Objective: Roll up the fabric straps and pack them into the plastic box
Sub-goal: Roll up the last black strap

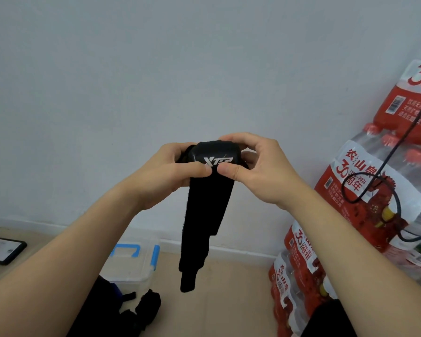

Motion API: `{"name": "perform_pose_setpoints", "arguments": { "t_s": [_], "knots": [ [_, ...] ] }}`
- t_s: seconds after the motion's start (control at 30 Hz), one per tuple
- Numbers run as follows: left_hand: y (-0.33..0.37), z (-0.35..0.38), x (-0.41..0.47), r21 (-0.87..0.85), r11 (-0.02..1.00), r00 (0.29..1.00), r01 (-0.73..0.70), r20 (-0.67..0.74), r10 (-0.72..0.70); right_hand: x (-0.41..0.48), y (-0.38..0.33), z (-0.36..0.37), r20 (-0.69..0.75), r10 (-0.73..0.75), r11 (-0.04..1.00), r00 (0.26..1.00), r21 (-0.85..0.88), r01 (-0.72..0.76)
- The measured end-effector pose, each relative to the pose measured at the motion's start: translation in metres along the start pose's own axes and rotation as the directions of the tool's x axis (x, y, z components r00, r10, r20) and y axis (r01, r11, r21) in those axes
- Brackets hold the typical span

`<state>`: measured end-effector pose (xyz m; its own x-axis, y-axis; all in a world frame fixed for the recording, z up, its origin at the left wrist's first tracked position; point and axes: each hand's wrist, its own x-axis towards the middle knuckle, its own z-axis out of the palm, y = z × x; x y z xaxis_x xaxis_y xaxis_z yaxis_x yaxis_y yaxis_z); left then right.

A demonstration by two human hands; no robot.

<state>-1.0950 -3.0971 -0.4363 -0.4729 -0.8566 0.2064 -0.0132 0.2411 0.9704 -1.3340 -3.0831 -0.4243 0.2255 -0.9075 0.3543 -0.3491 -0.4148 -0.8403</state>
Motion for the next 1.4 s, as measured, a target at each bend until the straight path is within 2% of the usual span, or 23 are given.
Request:
{"name": "perform_pose_setpoints", "arguments": {
  "t_s": [0.13, 0.3, 0.4, 0.5, 0.6, 0.7, 0.8, 0.9, 1.0, 1.07, 1.13, 1.27, 1.33, 1.4],
  "knots": [
    [-0.002, -0.002, 0.001, 0.117, 0.993, 0.999, -0.025, -0.034, 0.029, -0.002, 0.0, 0.002, 0.004, -0.002, 0.997, 1.0, -0.078, 0.002],
    [-0.002, -0.002, -0.002, 0.208, 0.975, 0.997, -0.078, -0.009, 0.081, 0.0, 0.004, -0.001, 0.113, 0.142, 0.969, 0.983, 0.185, -0.161],
    [-0.002, -0.003, -0.002, 0.216, 0.972, 0.996, -0.089, -0.006, 0.092, 0.0, 0.006, -0.001, 0.163, 0.165, 0.967, 0.973, 0.165, -0.192],
    [-0.004, -0.004, -0.003, 0.167, 0.983, 0.997, -0.072, 0.027, 0.068, -0.002, 0.005, 0.0, 0.118, 0.13, 0.967, 0.985, 0.206, -0.152],
    [-0.006, -0.001, -0.004, -0.015, 1.0, 0.998, 0.01, 0.069, -0.009, 0.0, 0.006, 0.006, 0.046, 0.088, 0.993, 0.995, 0.071, -0.091],
    [-0.011, 0.007, -0.002, 0.005, 1.0, 0.998, -0.03, -0.049, 0.03, 0.0, 0.006, 0.021, 0.014, 0.038, 0.998, 0.999, -0.053, -0.037],
    [-0.013, 0.014, 0.001, -0.051, 0.998, 0.993, -0.038, -0.11, 0.032, -0.001, 0.007, 0.034, 0.034, 0.097, 0.989, 0.995, -0.113, -0.092],
    [-0.013, 0.01, 0.0, 0.078, 0.996, 0.992, -0.045, -0.113, 0.054, -0.003, 0.007, 0.035, 0.058, 0.18, 0.967, 0.982, -0.192, -0.166],
    [-0.009, 0.004, -0.001, 0.24, 0.965, 0.992, -0.1, -0.047, 0.115, -0.002, 0.002, 0.029, 0.129, 0.283, 0.959, 0.95, -0.029, -0.282],
    [-0.007, 0.005, -0.002, 0.254, 0.959, 0.991, -0.122, -0.017, 0.131, 0.0, -0.001, 0.026, 0.135, 0.305, 0.942, 0.943, 0.105, -0.319],
    [-0.006, 0.005, -0.002, 0.206, 0.972, 0.993, -0.112, 0.001, 0.114, 0.002, -0.001, 0.023, 0.092, 0.264, 0.942, 0.96, 0.191, -0.277],
    [-0.003, 0.004, -0.003, -0.01, 1.0, 0.999, 0.02, 0.029, -0.019, 0.001, 0.006, 0.021, 0.081, 0.095, 0.979, 0.992, 0.175, -0.108],
    [-0.003, 0.003, -0.003, -0.033, 0.999, 1.0, 0.028, 0.007, -0.027, 0.001, 0.005, 0.02, 0.096, 0.072, 0.971, 0.993, 0.219, -0.091],
    [-0.004, 0.004, -0.003, -0.023, 1.0, 1.0, -0.016, -0.023, 0.015, 0.002, 0.003, 0.018, 0.103, 0.103, 0.933, 0.989, 0.336, -0.132]
  ]
}}
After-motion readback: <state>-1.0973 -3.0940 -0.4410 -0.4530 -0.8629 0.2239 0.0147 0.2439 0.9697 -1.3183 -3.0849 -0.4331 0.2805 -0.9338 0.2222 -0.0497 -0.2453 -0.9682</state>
